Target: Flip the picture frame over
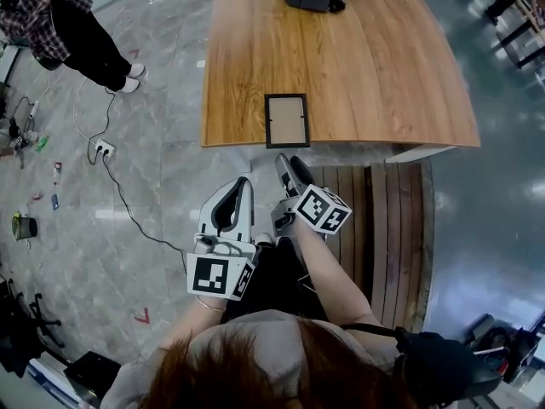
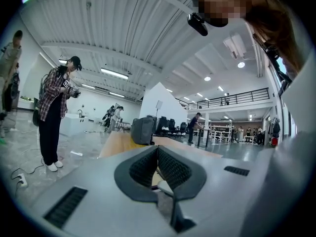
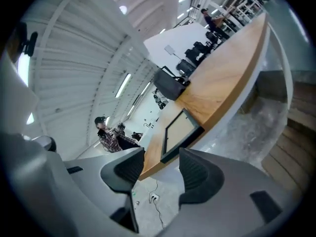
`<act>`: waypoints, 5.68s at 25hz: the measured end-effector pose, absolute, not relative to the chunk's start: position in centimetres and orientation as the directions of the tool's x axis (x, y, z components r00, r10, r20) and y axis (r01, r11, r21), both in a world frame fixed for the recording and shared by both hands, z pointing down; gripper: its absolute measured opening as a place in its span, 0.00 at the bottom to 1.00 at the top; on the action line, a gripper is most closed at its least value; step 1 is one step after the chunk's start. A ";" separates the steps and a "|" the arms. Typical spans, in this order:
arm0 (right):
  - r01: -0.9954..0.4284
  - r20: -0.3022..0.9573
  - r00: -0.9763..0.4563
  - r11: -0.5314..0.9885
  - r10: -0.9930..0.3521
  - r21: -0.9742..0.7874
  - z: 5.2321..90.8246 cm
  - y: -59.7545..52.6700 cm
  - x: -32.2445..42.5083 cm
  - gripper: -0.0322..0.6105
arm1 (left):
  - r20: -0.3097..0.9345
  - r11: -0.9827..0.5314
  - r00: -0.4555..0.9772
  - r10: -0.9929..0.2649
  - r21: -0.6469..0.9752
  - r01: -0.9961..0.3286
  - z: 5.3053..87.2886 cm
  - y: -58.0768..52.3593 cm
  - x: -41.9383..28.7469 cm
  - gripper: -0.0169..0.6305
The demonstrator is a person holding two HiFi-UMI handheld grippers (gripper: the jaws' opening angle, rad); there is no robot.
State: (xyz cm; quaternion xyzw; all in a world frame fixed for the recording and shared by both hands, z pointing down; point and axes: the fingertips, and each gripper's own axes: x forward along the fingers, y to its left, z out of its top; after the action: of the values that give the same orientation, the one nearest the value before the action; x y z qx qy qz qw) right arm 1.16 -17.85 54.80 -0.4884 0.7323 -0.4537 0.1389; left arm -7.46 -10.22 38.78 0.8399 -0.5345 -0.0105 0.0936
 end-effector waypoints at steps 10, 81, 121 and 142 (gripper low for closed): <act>-0.321 0.170 -0.394 -0.038 -0.903 -0.946 57.1 -20.6 2.5 0.37 | 0.129 -0.409 0.433 -0.892 0.175 -0.896 40.7 -9.9 -7.6 0.04; -0.258 0.229 -0.102 -0.197 -0.968 -0.946 56.5 -21.3 7.4 0.18 | 0.119 -0.429 0.451 -0.885 0.168 -0.887 40.2 -10.2 -6.5 0.04; -0.848 0.194 -0.190 0.260 -0.962 0.462 49.0 -24.4 5.7 0.18 | 0.102 -0.419 0.442 -0.891 0.189 -0.888 39.7 -10.4 -6.4 0.04; -0.183 0.446 -0.227 0.488 -0.866 0.853 55.2 -22.9 -0.5 0.18 | 0.108 -0.378 0.404 -0.908 0.202 -0.904 40.4 -9.3 -9.2 0.04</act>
State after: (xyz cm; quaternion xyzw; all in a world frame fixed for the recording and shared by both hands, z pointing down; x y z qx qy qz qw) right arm -0.55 -22.92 55.19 -0.3722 0.7044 0.3427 -0.4979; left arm -9.22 -9.34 40.37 0.8300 -0.5457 -0.0102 0.1147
